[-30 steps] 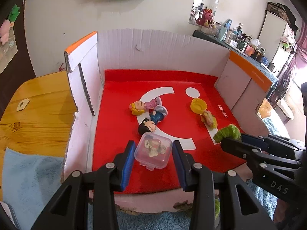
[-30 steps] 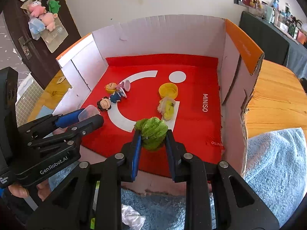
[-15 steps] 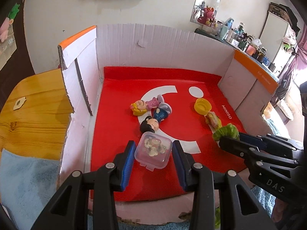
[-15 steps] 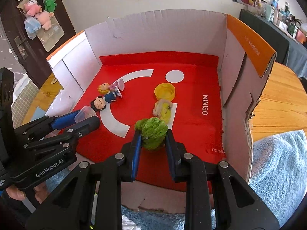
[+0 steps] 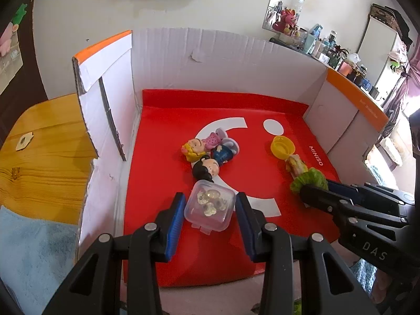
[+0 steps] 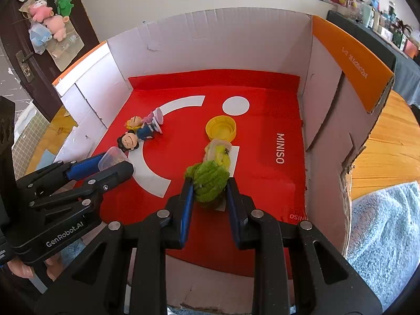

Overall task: Organize objects
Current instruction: 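Lower and release the clear box on the mat while right tool releases the lettuce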

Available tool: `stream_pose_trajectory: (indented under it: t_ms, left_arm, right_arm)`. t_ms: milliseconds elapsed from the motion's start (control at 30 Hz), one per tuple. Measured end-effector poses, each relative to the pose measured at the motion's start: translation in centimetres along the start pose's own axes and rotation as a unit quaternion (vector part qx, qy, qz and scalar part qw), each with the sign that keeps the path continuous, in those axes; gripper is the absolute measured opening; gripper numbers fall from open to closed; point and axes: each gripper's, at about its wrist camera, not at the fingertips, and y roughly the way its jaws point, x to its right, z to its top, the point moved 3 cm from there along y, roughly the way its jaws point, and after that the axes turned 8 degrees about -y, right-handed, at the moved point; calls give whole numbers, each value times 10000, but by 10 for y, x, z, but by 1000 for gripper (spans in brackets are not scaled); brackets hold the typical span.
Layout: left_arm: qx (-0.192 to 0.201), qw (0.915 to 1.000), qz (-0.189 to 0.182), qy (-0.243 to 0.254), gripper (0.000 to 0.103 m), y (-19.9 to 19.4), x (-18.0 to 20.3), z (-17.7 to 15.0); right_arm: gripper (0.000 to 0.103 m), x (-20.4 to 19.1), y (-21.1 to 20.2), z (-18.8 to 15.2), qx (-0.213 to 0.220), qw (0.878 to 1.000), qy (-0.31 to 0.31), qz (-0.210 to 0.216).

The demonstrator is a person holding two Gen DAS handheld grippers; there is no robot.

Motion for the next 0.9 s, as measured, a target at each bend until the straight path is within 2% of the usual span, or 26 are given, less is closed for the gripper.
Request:
stream_pose_trajectory:
  t_ms: [900]
  left_arm:
    - [7,10000,33,16,41,10,4,3]
  right_arm:
    - [24,1,1,3,19,10000,15,-26]
